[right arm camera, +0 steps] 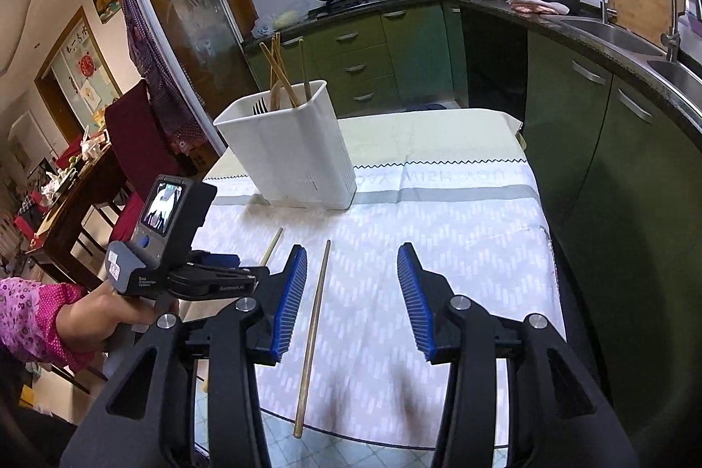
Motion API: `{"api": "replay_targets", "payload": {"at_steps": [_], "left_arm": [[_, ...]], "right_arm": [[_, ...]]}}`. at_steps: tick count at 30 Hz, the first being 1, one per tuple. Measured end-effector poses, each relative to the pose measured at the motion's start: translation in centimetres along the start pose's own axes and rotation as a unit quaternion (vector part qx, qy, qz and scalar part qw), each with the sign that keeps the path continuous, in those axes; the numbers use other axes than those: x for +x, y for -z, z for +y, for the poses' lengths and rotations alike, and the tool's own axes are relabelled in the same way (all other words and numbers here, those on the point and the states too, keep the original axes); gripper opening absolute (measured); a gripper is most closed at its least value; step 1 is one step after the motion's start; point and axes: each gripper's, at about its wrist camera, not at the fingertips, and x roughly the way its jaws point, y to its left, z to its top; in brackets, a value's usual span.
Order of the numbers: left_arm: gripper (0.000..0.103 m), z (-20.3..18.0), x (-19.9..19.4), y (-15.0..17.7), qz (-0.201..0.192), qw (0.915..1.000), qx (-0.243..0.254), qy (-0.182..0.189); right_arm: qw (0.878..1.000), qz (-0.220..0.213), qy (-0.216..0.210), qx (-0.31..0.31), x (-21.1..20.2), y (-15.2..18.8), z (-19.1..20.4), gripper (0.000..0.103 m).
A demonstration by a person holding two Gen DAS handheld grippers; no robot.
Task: Organize utensils
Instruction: 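Grasp a wooden chopstick with the left tool while the right tool approaches the last chopstick, then lift the chopstick with the left tool while the right tool grasps the last chopstick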
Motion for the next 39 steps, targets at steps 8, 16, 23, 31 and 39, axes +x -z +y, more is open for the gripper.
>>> {"api": "replay_targets", "payload": {"at_steps": [8, 16, 23, 31, 39], "left_arm": [[0.021, -0.2, -0.1, -0.6, 0.007, 0.9999, 0.003, 0.008], [0.006, 1.9, 0.0, -0.6, 0.022, 0.9991, 0.001, 0.036], [0.006, 3.9, -1.7, 1.2, -0.008, 0.9989, 0.004, 0.047], [0.006, 5.9, -6.0, 2.7, -0.061, 0.9966, 0.011, 0.054], [0.006, 7.1, -10.1, 3.5, -0.110, 0.9914, 0.020, 0.067]], "right_arm": [[1.000, 0.013, 0.001, 0.000, 0.7, 0.4, -0.1, 0.044], [0.999, 0.041, -0.002, -0.020, 2.9, 0.7, 1.7, 0.048], [0.993, 0.110, 0.023, -0.039, 9.5, 0.9, 3.3, 0.048], [0.977, 0.195, 0.045, -0.072, 17.0, 1.5, 6.0, 0.048], [0.966, 0.235, 0.068, -0.080, 19.5, 1.2, 7.0, 0.048]]}}
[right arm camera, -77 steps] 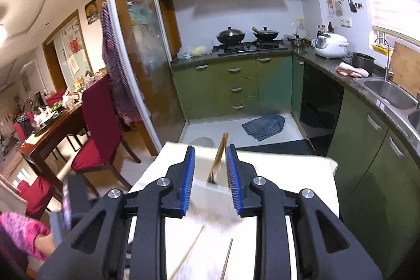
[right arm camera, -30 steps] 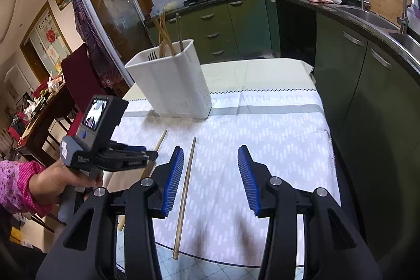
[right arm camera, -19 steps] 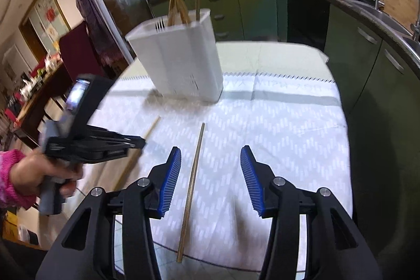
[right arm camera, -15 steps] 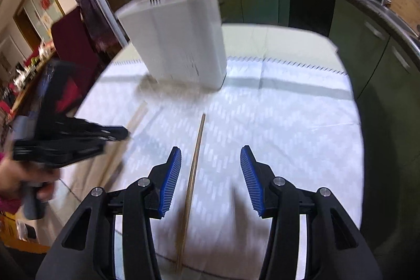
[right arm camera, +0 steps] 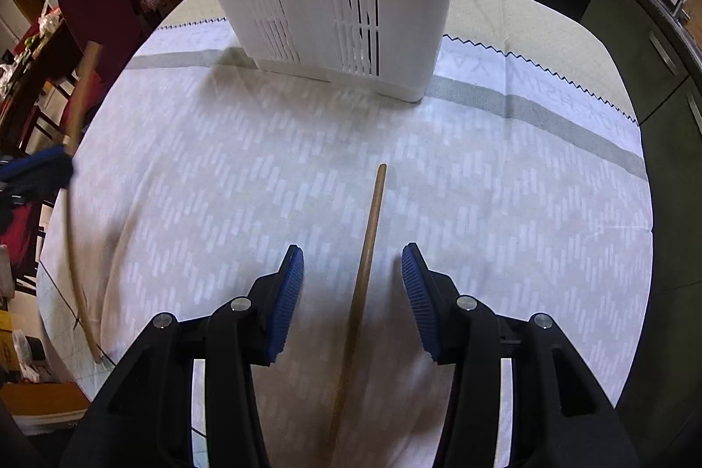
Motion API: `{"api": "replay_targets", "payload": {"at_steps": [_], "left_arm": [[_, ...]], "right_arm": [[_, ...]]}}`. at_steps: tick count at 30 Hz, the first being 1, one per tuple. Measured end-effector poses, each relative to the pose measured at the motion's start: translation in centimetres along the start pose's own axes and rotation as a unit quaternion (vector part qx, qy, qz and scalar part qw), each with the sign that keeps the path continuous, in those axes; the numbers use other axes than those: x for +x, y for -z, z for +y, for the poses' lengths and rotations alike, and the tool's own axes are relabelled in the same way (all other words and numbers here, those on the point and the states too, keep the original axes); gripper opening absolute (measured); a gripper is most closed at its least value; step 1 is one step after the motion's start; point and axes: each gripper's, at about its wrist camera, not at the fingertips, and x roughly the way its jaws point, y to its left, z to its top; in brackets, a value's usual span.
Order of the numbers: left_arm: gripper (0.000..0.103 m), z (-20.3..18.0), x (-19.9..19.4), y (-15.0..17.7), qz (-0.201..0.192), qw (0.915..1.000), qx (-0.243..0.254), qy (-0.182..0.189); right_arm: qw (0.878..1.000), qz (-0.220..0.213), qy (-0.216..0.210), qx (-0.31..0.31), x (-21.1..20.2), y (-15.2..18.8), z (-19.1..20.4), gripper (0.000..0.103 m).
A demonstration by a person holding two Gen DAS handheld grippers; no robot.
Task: Organize utensils
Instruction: 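Lift the chopstick with the left tool while the right tool grasps the last chopstick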
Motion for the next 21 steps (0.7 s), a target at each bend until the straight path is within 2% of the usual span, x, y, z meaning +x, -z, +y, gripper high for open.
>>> {"api": "replay_targets", "payload": {"at_steps": [5, 10, 13, 19, 21], "left_arm": [[0.006, -0.1, -2.0, 0.0, -0.028, 0.9995, 0.011, 0.005], [0.006, -0.1, -3.2, 0.3, -0.041, 0.9989, 0.018, 0.012], [0.006, -0.1, -4.0, 0.6, -0.049, 0.9985, 0.022, 0.012], [0.006, -0.1, -4.7, 0.9, -0.060, 0.9977, 0.028, 0.013], [0.006, -0.2, -4.9, 1.0, -0.061, 0.9976, 0.032, 0.013]], "right_arm": [[1.000, 0.015, 0.004, 0.008, 1.3, -0.6, -0.1, 0.047], [1.000, 0.021, 0.020, 0.007, 2.2, -1.0, 0.1, 0.037], [0.999, 0.021, 0.029, 0.003, 2.5, -0.8, 0.4, 0.035], [0.999, 0.020, 0.030, -0.003, 2.5, -0.6, 1.2, 0.024], [0.999, 0.024, 0.025, 0.000, 2.6, -0.8, 1.3, 0.023]]}}
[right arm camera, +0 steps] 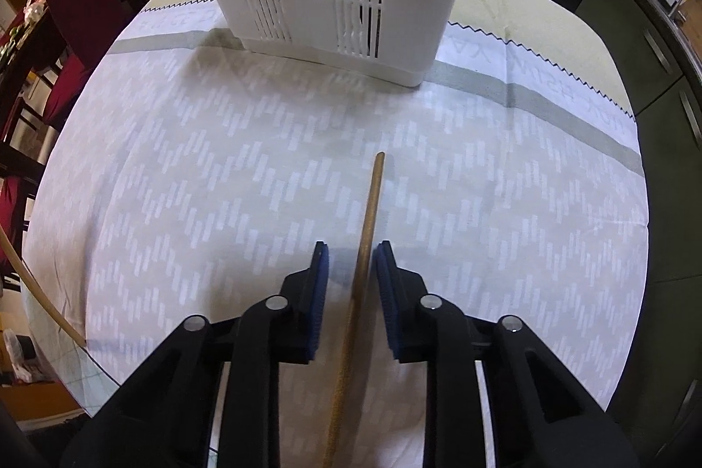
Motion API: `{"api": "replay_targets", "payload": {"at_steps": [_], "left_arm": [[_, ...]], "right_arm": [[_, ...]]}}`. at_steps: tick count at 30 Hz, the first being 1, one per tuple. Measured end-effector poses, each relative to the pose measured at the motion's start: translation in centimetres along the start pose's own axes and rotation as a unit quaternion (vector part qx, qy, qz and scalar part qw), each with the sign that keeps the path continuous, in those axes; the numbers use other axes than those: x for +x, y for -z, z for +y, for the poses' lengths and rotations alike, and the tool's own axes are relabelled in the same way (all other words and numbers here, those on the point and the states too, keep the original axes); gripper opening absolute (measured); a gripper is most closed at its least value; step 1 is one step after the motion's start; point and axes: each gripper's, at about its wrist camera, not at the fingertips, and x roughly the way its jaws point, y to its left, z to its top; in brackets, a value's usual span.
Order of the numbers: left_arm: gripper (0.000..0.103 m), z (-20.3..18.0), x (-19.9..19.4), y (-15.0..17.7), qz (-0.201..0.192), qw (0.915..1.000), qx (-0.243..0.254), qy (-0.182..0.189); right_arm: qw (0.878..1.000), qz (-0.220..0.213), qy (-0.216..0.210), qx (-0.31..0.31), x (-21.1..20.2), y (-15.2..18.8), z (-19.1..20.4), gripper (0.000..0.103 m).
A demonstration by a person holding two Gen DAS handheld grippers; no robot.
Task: Organize utensils
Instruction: 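Lift the chopstick with the left tool while the right tool grasps the last chopstick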
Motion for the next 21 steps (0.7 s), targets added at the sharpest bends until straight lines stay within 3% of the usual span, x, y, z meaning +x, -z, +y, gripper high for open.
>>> {"api": "replay_targets", "payload": {"at_steps": [4, 13, 21], "left_arm": [[0.006, -0.1, -0.2, 0.1, -0.002, 1.0000, 0.003, 0.005], [0.006, -0.3, -0.5, 0.3, -0.006, 1.0000, 0.007, 0.003], [0.006, 0.0, -1.6, 0.1, -0.015, 0.9999, 0.004, 0.003]], "right_arm": [[1.000, 0.000, -0.002, 0.007, 0.1, -0.3, 0.0, 0.007], [0.999, -0.026, -0.022, 0.019, -1.4, 0.3, -0.8, 0.006], [0.993, -0.100, -0.053, 0.029, -7.5, 2.8, -2.0, 0.006]]}}
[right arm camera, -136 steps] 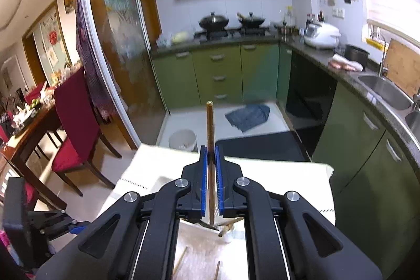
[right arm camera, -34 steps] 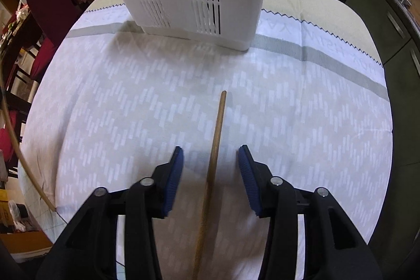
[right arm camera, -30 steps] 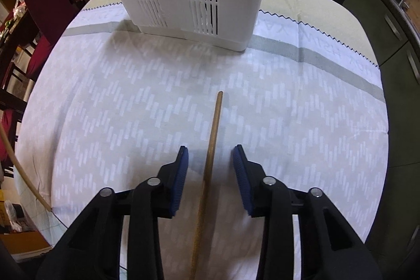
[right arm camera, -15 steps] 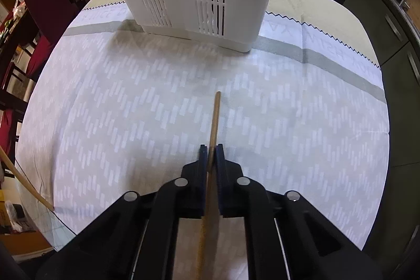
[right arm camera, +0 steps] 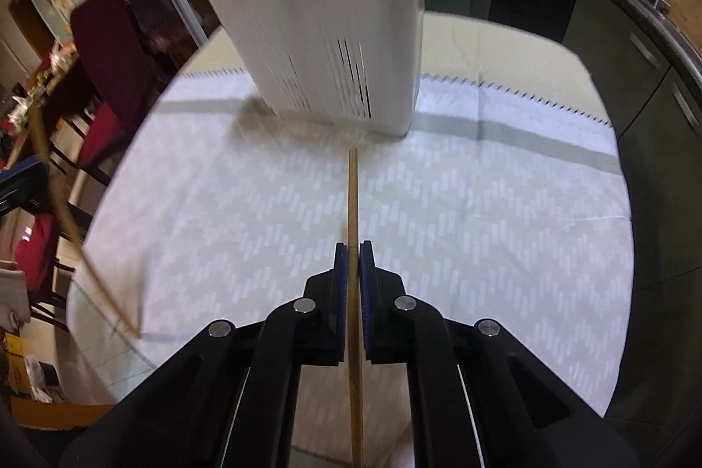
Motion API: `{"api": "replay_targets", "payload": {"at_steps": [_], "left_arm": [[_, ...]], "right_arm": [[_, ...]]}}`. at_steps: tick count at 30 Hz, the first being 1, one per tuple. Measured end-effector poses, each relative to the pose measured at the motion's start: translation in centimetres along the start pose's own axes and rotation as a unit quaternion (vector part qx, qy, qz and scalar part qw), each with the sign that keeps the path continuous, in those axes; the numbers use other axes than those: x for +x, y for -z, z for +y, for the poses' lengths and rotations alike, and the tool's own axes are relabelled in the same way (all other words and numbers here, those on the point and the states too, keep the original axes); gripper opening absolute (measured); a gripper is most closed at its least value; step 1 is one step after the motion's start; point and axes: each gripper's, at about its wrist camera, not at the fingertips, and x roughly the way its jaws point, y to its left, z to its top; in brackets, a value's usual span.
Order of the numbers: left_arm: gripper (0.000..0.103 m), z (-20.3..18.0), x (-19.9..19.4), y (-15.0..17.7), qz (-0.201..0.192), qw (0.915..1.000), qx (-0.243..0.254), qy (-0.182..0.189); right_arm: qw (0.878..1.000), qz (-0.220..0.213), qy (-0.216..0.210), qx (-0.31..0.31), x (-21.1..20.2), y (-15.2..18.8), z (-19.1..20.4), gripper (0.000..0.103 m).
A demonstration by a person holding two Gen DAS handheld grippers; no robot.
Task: Organize utensils
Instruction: 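Lift the chopstick with the left tool while the right tool grasps the last chopstick, then lift both held chopsticks up toward the white holder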
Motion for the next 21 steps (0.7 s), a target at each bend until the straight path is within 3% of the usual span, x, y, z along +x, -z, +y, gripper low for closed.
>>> {"api": "replay_targets", "payload": {"at_steps": [9, 21], "left_arm": [[0.006, 0.1, -1.5, 0.1, -0.007, 1.0000, -0.002, -0.002], [0.006, -1.1, -2.8, -0.4, -0.016, 0.9998, 0.014, 0.003]], "right_arm": [[0.996, -0.079, -0.024, 0.011, -7.4, 3.5, -1.5, 0.006], [0.991, -0.129, -0.040, 0.002, -11.8, 5.1, -0.7, 0.006]]}}
